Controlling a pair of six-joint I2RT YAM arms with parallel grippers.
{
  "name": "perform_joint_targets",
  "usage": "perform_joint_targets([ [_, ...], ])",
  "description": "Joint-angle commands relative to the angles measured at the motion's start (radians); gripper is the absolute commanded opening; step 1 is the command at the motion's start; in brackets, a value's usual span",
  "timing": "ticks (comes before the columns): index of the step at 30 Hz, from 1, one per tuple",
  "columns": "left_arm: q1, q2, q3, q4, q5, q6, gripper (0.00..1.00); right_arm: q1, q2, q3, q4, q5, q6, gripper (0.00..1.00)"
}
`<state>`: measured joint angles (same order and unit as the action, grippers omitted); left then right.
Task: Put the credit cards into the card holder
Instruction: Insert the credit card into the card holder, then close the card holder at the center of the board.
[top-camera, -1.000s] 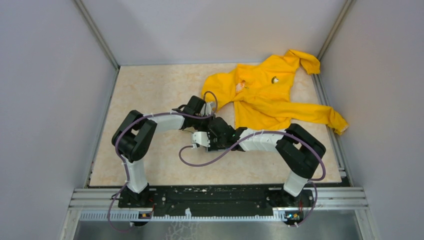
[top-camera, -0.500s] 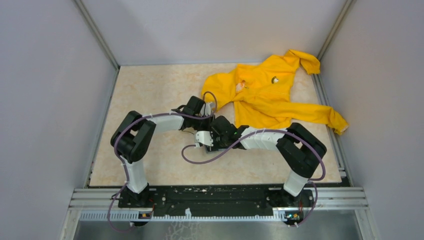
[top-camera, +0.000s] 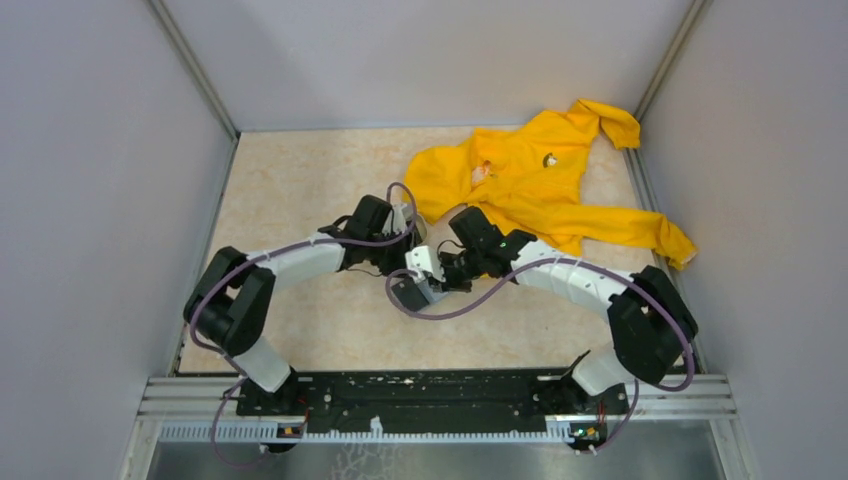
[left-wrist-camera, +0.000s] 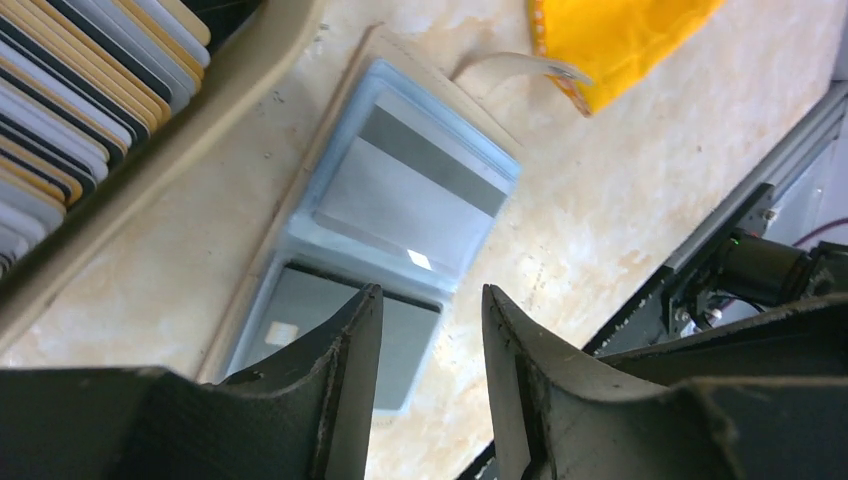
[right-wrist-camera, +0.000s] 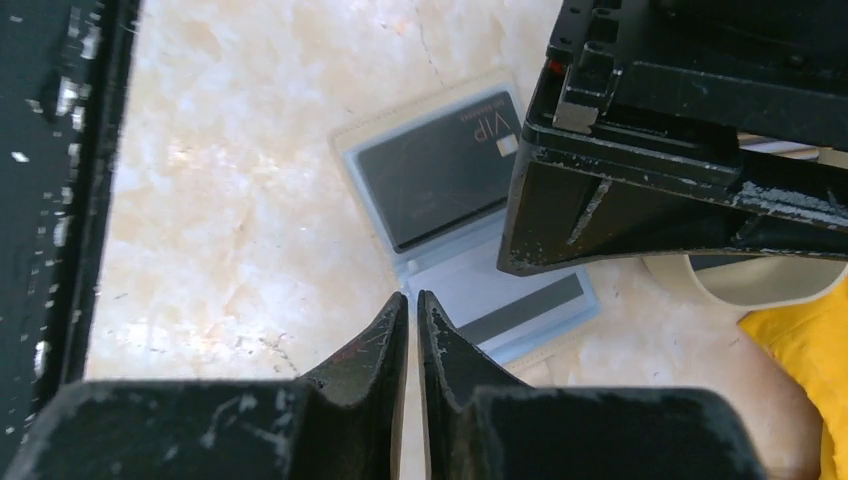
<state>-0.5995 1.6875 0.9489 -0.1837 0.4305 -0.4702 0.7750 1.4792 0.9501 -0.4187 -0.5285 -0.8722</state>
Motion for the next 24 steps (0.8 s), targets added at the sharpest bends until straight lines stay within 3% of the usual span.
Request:
perform_joint_targets([
  [1, 0.003, -0.122, -0.047, 0.078, 0.010, 0.024, 0.48, -0.040, -0.055, 0.065, -0.100, -0.224, -0.059, 0.09],
  [7, 0.005, -0.355, -0.197, 0.221, -0.026, 0.073, 0.48, -0.144, -0.072, 0.125, -0.124, -0.339, 0.033, 0.12],
  [10, 0.006, -0.517, -0.313, 0.318, -0.079, 0.075, 0.52, -0.203, -0.085, 0.140, -0.104, -0.386, 0.095, 0.21],
  [13, 0.010, -0.661, -0.439, 0.426, -0.128, 0.056, 0.74, -0.255, -0.092, 0.128, -0.056, -0.414, 0.166, 0.31],
  [15, 0.010, -0.730, -0.531, 0.496, -0.153, 0.018, 0.96, -0.283, -0.093, 0.118, -0.012, -0.412, 0.220, 0.35],
  [22, 0.012, -0.780, -0.710, 0.652, -0.110, -0.166, 0.99, -0.289, -0.003, 0.168, -0.080, -0.335, 0.299, 0.37],
  [24, 0.012, -0.764, -0.754, 0.680, -0.122, -0.223, 0.99, -0.289, 0.041, 0.176, -0.047, -0.317, 0.391, 0.37],
])
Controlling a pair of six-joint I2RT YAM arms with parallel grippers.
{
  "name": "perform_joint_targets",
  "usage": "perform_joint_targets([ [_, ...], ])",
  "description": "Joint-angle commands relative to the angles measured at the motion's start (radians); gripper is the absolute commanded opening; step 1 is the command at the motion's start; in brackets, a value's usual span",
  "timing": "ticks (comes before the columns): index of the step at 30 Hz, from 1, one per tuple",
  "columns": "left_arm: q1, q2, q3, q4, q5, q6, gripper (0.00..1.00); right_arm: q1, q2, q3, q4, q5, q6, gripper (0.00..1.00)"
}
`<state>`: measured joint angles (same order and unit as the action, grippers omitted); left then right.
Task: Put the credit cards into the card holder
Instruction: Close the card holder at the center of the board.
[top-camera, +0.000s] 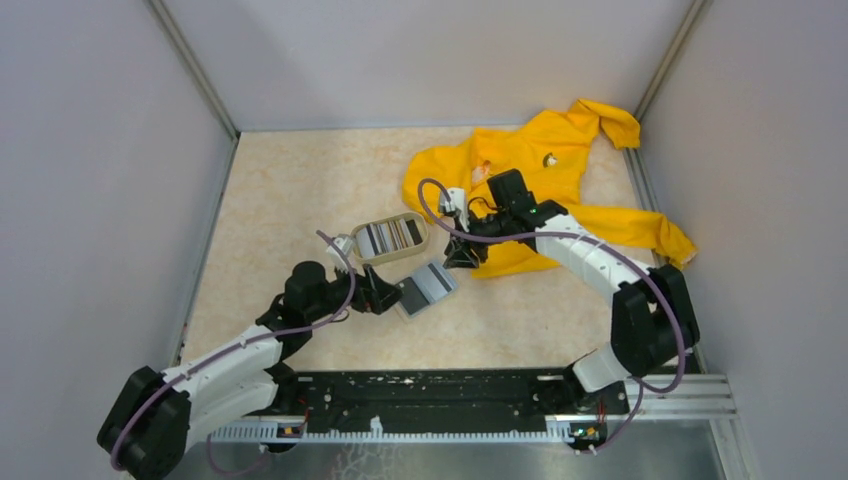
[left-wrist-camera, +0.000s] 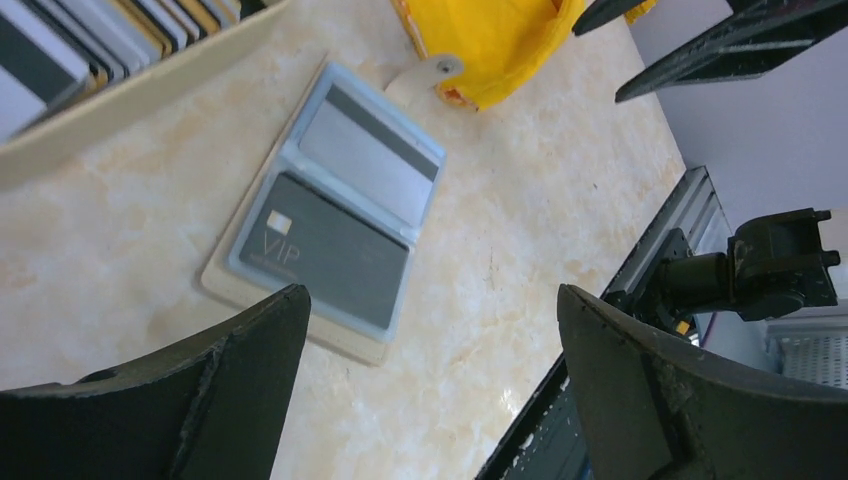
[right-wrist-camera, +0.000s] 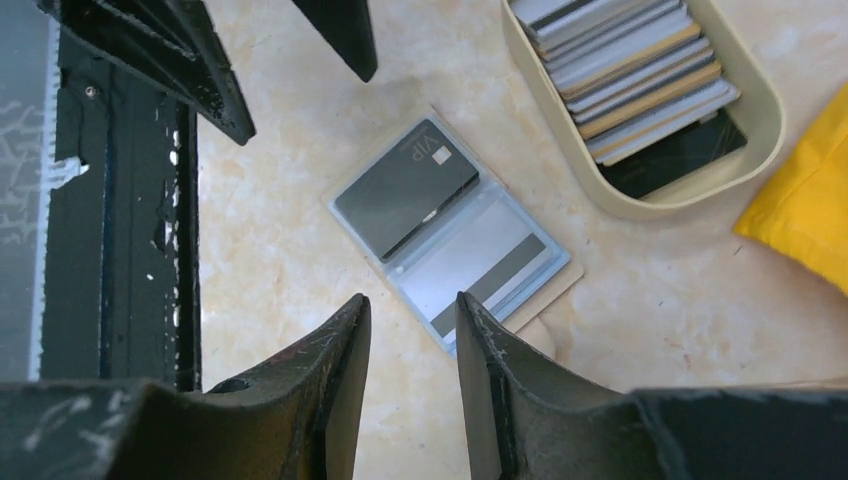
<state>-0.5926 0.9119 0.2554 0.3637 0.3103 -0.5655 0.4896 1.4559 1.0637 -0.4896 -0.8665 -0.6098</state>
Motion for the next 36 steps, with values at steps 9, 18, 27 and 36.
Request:
perform_joint_targets([
  [9, 0.005, -0.028, -0.215, 0.099, -0.116, -0.332, 0.90, 0.047, 0.217, 0.011, 0.164, 0.226, 0.253, 0.38],
  [18, 0.004, -0.078, -0.216, 0.025, -0.172, -0.395, 0.90, 0.075, 0.281, 0.003, 0.224, 0.419, 0.344, 0.39],
  [27, 0.004, 0.012, -0.212, 0.090, -0.144, -0.456, 0.89, 0.079, 0.340, 0.027, 0.190, 0.420, 0.359, 0.39],
  [36, 0.005, 0.092, -0.205, 0.126, -0.138, -0.495, 0.84, 0.079, 0.365, 0.039, 0.159, 0.426, 0.357, 0.36],
])
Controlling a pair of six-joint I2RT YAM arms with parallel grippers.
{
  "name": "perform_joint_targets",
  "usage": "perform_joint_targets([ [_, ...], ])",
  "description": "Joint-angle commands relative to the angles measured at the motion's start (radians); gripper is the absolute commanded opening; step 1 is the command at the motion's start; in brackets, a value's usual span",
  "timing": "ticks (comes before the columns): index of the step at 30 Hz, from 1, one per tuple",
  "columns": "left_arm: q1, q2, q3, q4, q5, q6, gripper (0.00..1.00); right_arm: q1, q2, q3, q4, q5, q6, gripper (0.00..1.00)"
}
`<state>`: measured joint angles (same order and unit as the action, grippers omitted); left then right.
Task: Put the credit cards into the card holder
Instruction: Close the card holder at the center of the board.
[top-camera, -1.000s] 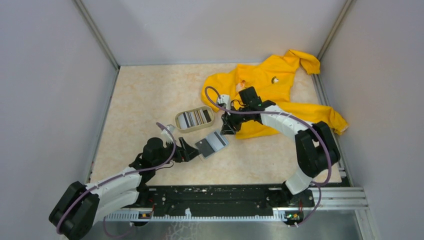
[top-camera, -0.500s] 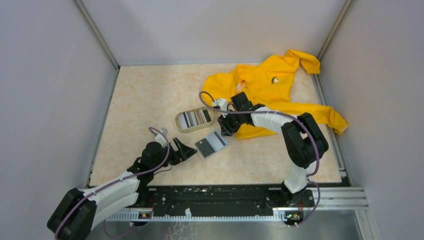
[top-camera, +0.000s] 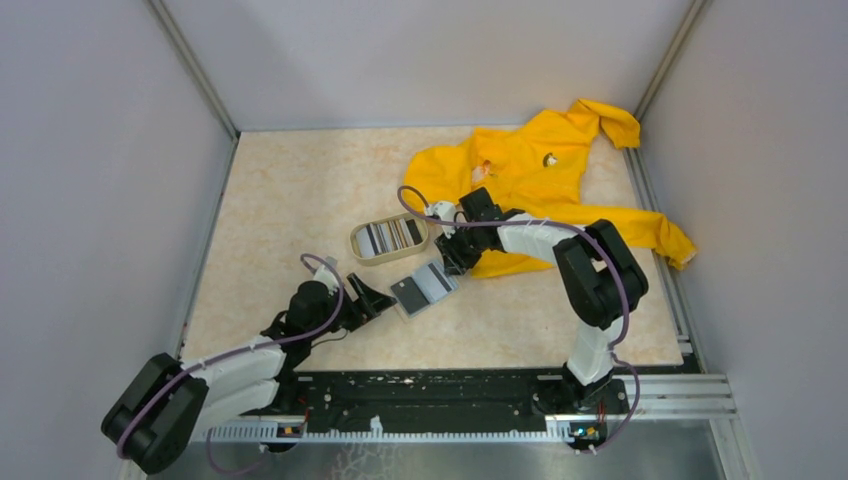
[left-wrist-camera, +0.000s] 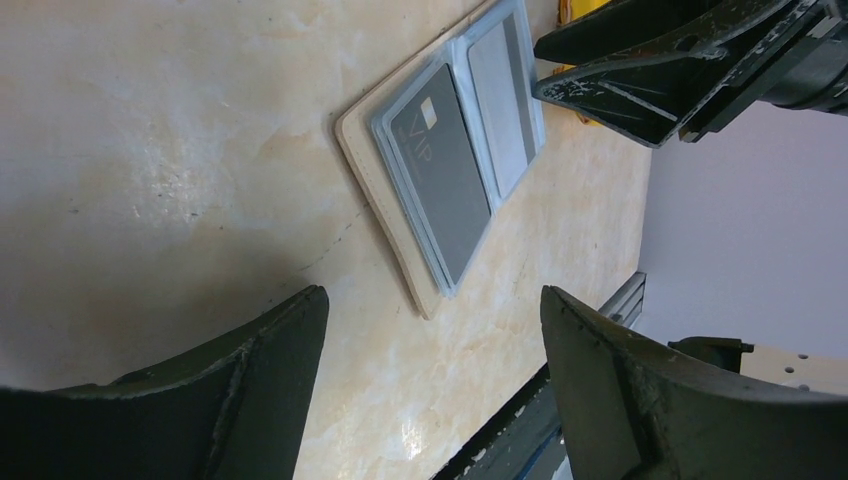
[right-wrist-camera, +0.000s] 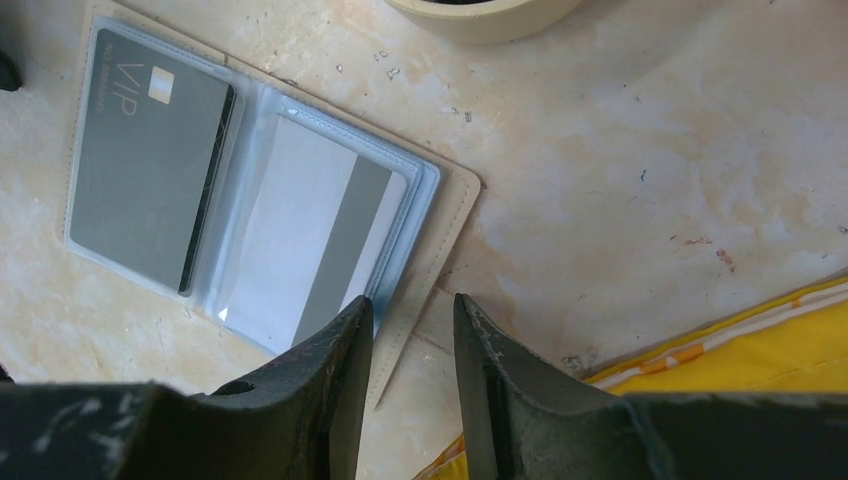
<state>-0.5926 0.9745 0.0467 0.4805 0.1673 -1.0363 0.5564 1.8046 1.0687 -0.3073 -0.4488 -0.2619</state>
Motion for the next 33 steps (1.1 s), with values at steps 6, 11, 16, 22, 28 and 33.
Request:
perform_joint_targets([
  [6, 0.004, 0.055, 0.008, 0.017, 0.005, -0.036, 0.83, 0.013, 0.027, 0.041, -0.038, 0.012, 0.003, 0.34],
  [11, 0.005, 0.084, 0.010, 0.045, 0.005, -0.051, 0.82, 0.013, 0.033, 0.044, -0.050, 0.008, 0.000, 0.32],
  [16, 0.005, 0.149, 0.014, 0.088, 0.016, -0.082, 0.74, 0.013, 0.045, 0.045, -0.062, -0.001, 0.000, 0.29],
  [22, 0.005, 0.247, 0.035, 0.121, 0.037, -0.097, 0.72, 0.014, 0.059, 0.050, -0.075, -0.008, 0.000, 0.27],
  [28, 0.005, 0.307, 0.032, 0.184, 0.025, -0.111, 0.71, 0.019, 0.062, 0.050, -0.080, -0.014, -0.002, 0.26],
  [33, 0.004, 0.333, 0.037, 0.232, 0.012, -0.106, 0.70, 0.023, 0.069, 0.053, -0.088, -0.022, -0.003, 0.26],
])
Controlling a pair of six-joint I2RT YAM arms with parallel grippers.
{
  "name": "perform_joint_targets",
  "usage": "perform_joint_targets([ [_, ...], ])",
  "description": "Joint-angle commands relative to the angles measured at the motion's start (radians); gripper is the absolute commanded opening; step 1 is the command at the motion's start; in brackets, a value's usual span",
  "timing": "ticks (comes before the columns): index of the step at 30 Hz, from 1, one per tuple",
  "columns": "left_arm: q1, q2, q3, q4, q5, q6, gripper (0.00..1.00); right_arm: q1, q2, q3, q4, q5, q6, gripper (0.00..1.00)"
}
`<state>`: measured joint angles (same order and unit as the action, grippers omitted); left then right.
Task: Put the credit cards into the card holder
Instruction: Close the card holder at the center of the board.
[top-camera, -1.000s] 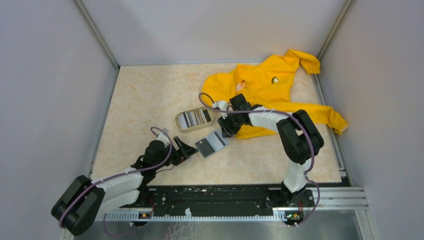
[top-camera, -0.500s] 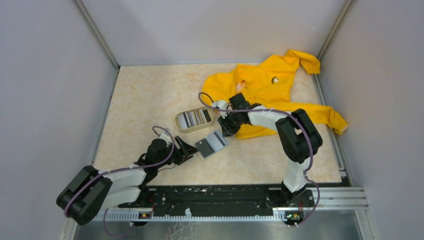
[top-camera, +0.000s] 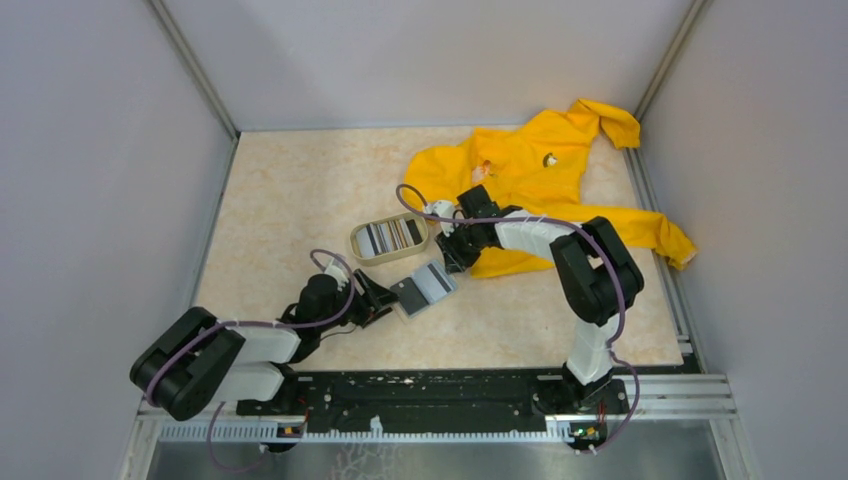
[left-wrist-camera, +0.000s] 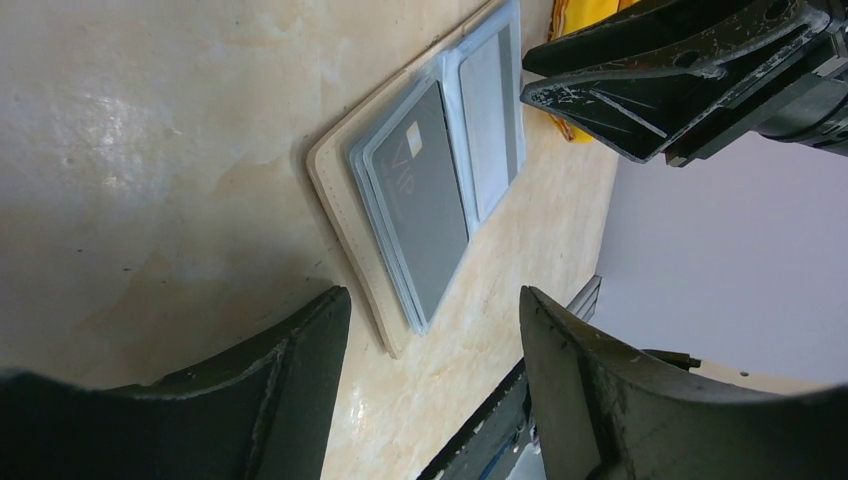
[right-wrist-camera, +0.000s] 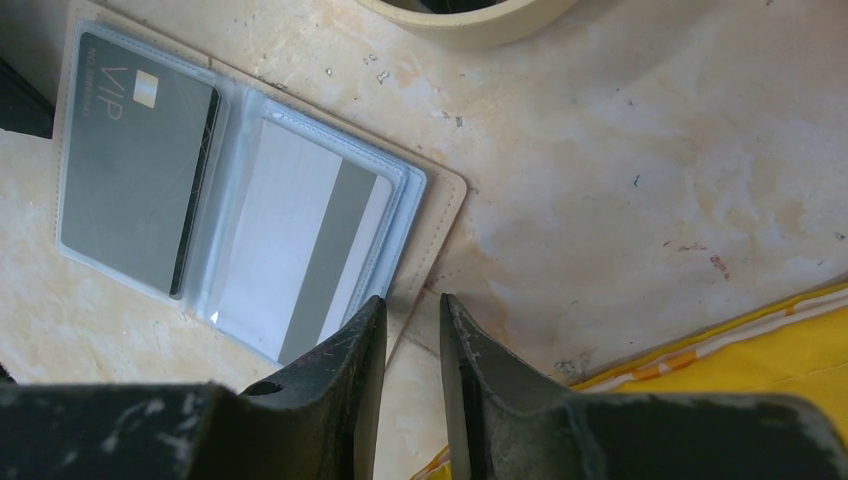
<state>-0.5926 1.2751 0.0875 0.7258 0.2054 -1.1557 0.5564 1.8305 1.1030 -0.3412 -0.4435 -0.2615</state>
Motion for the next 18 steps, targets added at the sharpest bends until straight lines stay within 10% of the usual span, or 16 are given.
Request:
perform_joint_targets([
  [1, 0.004, 0.035, -0.003, -0.005, -0.027, 0.014, 0.70, 0.023, 0.044, 0.020, -0.056, -0.029, -0.003, 0.26],
  [18, 0.005, -0.066, 0.011, 0.019, -0.037, 0.064, 0.66, 0.033, 0.044, 0.026, -0.069, -0.053, -0.003, 0.26],
])
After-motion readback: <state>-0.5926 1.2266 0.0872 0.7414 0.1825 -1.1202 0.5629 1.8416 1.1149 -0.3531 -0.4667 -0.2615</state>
